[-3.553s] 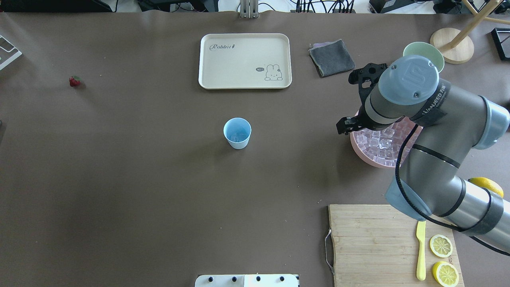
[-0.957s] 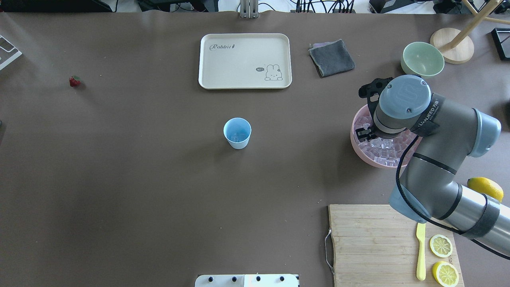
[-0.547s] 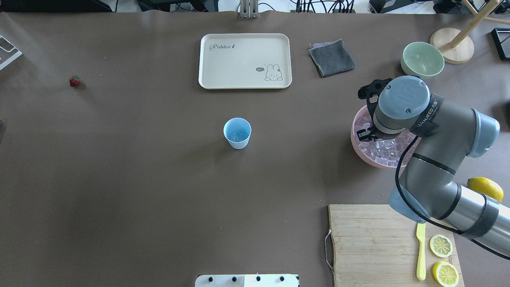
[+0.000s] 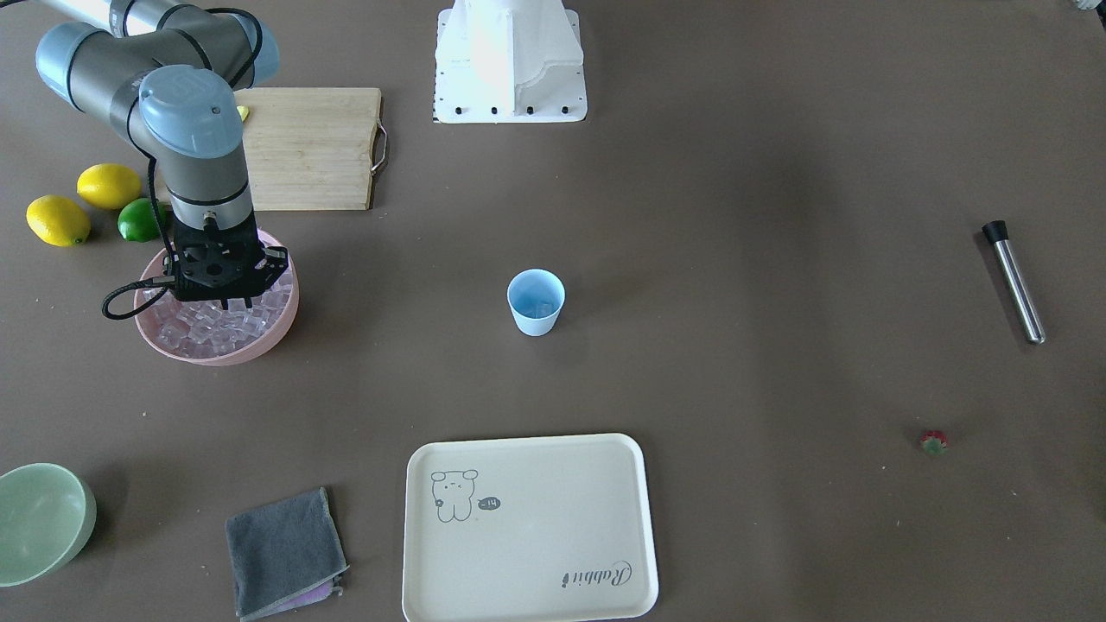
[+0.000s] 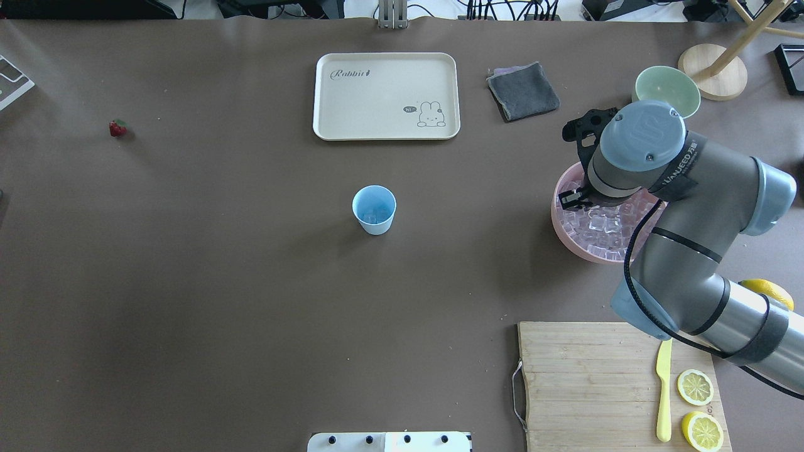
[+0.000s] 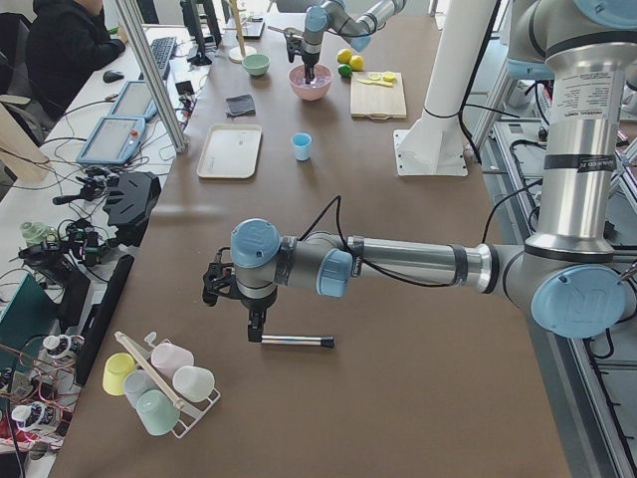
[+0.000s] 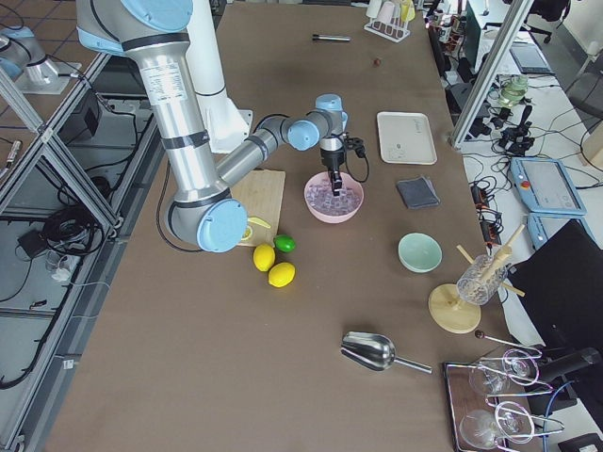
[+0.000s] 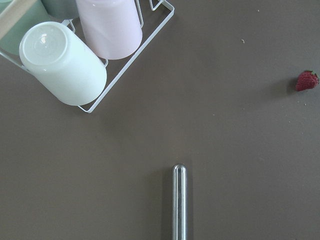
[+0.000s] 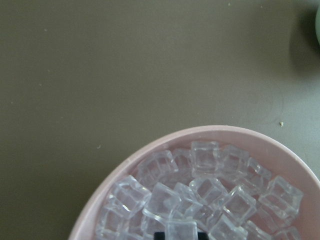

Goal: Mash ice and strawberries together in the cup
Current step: 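Carry the ice cube with the right gripper over the light-blue cup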

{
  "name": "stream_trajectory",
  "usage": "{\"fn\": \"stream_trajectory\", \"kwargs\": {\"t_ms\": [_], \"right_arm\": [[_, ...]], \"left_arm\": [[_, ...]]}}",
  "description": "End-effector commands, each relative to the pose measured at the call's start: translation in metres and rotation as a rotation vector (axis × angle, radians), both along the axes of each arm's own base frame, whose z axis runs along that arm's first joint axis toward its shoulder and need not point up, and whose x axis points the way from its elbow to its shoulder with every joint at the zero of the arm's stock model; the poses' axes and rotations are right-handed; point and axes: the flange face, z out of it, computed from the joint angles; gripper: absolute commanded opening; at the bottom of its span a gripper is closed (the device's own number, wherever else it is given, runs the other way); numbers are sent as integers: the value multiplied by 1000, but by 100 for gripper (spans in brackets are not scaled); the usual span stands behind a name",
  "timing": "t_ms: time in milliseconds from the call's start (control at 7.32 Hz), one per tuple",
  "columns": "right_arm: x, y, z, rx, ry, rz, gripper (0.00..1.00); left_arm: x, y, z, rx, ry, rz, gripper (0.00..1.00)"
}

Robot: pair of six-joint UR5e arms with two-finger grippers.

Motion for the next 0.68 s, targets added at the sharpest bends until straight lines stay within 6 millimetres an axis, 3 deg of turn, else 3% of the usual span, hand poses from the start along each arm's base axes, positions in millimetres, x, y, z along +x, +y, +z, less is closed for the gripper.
{"fn": "stream_trajectory", "kwargs": {"t_ms": [0,137,410,547], "right_arm": [[0,-12,-83,15,-157,-2,8],[-22,-10,-110,2,-199,20,8],[-113,10,-204,-80,-301,111,6],[-159,19,-235,-73,-296,140,6]], "left_arm": [[0,-1,-2,3,0,0,99],[0,-1,-2,2,0,-1,99],[0,-1,-1,2,0,0,99],[0,-3,0,0,0,0,99]]}}
